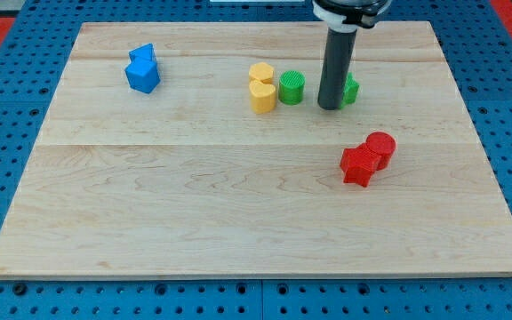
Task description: Push the green circle to the green star
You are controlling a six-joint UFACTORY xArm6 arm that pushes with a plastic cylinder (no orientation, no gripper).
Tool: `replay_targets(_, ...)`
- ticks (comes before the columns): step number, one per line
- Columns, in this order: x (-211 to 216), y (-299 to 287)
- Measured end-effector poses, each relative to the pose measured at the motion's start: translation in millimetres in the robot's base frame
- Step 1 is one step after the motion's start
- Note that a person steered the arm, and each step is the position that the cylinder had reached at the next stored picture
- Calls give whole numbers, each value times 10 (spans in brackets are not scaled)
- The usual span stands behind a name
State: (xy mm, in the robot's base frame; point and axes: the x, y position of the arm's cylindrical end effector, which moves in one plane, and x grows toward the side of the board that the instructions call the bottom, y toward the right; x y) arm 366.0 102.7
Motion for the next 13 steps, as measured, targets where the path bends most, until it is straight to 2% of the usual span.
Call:
replay_targets(2, -199, 186)
replay_targets(3, -8, 149)
replay_targets(4, 293, -120)
replay_targets(5, 307, -499)
replay_targets(6, 182, -735)
replay_targets(9, -348, -723)
replay_targets(12, -862, -635)
replay_targets(13, -863, -434)
